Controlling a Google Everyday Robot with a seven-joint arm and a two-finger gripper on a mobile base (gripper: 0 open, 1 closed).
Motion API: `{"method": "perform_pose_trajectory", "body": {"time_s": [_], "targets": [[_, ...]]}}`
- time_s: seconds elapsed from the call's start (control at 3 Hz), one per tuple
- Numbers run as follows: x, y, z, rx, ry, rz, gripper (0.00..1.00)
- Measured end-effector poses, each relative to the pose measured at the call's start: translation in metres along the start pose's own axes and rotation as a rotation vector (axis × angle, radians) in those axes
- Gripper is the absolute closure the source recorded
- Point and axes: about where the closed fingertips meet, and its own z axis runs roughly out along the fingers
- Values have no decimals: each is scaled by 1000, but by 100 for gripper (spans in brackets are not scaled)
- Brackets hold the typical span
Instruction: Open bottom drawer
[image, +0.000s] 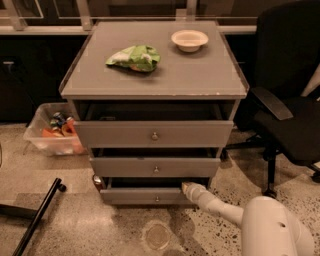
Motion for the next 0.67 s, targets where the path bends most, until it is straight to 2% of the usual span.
{"method": "perform_pose_trajectory", "body": {"time_s": [0.33, 0.67], "targets": [[-2, 1, -2, 0, 1, 0, 100], [8, 1, -10, 1, 25, -10, 100]]}}
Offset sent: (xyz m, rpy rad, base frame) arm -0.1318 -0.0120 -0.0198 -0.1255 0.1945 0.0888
